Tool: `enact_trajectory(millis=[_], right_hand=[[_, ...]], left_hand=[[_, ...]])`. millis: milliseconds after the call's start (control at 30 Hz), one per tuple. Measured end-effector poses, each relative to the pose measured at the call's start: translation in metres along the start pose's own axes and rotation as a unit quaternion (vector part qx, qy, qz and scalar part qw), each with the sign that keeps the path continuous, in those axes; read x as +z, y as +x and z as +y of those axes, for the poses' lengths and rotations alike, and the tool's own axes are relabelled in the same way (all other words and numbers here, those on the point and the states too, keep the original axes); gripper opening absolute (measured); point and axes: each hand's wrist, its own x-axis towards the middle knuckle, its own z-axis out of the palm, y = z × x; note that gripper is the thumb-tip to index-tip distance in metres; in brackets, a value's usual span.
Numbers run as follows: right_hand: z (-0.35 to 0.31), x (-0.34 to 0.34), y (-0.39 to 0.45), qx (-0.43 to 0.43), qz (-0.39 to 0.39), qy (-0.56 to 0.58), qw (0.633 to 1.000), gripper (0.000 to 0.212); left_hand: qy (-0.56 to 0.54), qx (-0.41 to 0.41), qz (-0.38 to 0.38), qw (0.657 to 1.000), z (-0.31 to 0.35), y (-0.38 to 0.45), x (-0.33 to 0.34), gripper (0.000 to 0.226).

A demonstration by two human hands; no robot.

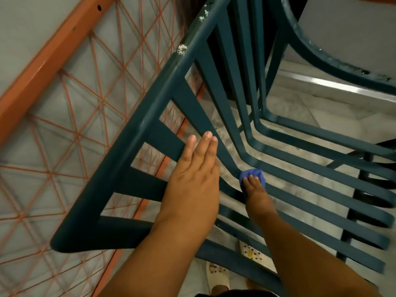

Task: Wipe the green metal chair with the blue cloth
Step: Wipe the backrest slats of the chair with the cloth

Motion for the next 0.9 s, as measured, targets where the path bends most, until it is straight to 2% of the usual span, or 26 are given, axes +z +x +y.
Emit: enact_trajectory(millis=[67,167,200,233,300,333,367,467,533,600,733,800,867,900], right_hand=[[0.001,-0.007,-0.009,0.050,0.019,0.013,0.998,0.089],[-0.016,-0.015,-0.014,0.104,0.028,-0.084,0.991,0.093],[-0.028,-0.018,-0.012,0.127,0.013,-0.066,0.990,0.091],[-0.046,-0.017,-0.010,0.149,-0.014,-0.041,0.988,0.083],[-0.077,-0.016,-0.011,0.145,-0.051,0.034,0.987,0.048],[-0.090,-0.014,-0.016,0.152,-0.051,0.096,0.982,0.035],[-0.101,-0.014,-0.021,0.165,-0.040,0.153,0.973,0.031],[-0.116,-0.011,-0.034,0.170,-0.014,0.253,0.952,0.045],[-0.120,-0.004,-0.045,0.137,0.001,0.269,0.953,0.053],[-0.121,0.003,-0.048,0.145,0.013,0.257,0.956,0.048],[-0.109,0.003,-0.029,0.191,-0.040,0.132,0.972,0.015],[-0.096,0.003,-0.022,0.127,-0.118,-0.024,0.985,0.024],[-0.079,0.009,-0.021,0.043,-0.151,-0.156,0.975,0.046],[-0.071,0.009,-0.024,0.017,-0.172,-0.197,0.965,0.050]], left_hand=[[0.000,-0.004,-0.006,1.000,0.000,0.000,0.001,0.063],[0.016,-0.004,-0.013,1.000,0.000,0.001,0.000,0.063],[0.019,-0.006,-0.014,1.000,0.000,0.001,0.000,0.063],[0.023,-0.008,-0.015,1.000,0.000,0.001,0.000,0.063],[0.028,-0.008,-0.020,0.999,0.001,0.002,-0.001,0.064],[0.029,-0.008,-0.024,0.999,0.001,0.002,-0.002,0.064],[0.032,-0.008,-0.029,0.999,0.001,0.003,-0.002,0.064],[0.042,-0.008,-0.043,0.998,0.002,0.003,-0.004,0.066],[0.044,-0.011,-0.050,0.998,0.005,0.005,-0.004,0.067],[0.038,-0.018,-0.057,0.997,0.007,0.006,-0.004,0.065],[0.028,-0.024,-0.046,0.998,0.006,0.007,-0.002,0.063],[0.023,-0.026,-0.038,0.999,0.005,0.005,0.000,0.063],[0.023,-0.029,-0.029,0.999,0.004,0.004,0.001,0.064],[0.022,-0.029,-0.026,0.999,0.004,0.004,0.002,0.065]])
